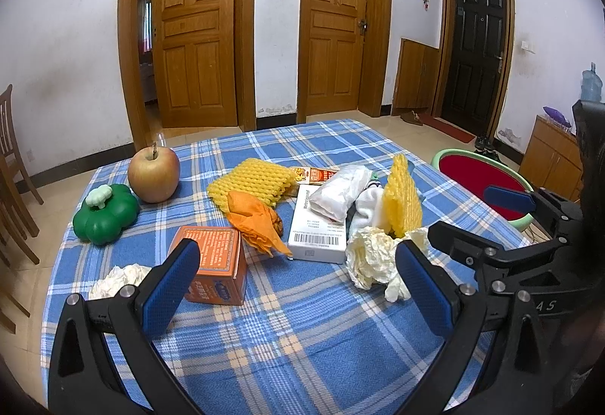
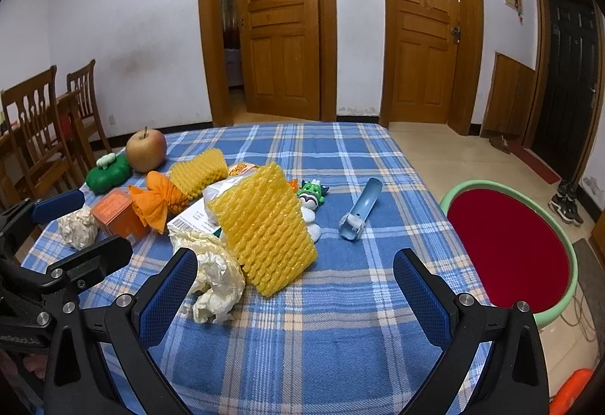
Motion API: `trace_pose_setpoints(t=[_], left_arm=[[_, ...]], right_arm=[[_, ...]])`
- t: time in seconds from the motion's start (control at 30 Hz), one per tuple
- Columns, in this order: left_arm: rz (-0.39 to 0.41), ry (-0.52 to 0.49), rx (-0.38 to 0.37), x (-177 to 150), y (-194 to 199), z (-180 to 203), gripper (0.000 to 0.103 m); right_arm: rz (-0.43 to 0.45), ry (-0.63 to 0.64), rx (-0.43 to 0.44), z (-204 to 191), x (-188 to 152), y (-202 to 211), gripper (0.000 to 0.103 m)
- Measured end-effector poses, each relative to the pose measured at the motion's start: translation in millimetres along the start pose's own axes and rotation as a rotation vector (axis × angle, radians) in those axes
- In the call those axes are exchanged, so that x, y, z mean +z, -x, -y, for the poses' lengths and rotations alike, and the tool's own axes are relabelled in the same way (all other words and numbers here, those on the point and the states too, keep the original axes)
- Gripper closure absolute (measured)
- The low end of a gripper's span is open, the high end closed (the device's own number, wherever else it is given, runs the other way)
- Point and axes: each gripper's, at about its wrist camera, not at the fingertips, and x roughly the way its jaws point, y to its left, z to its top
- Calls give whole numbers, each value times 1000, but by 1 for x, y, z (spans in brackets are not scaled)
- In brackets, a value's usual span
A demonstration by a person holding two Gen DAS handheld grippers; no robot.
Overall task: Collect trash
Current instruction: 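Grasp the orange box with the left tool while the right tool grasps crumpled paper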
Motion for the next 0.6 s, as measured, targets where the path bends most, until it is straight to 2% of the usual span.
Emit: trace_pose_setpoints(t=[0.37,0.43,0.6], left_arm=[[-3,9,-7,-1,1,-1,2],[-43,36,-33,-3,-2,-6,2],[-123,120,8,-7,-12,-30,2]], right_arm=[[-1,0,0,1,1,0,0],[1,10,26,-2,0,0,0],[6,58,28,-13,-1,2,0]])
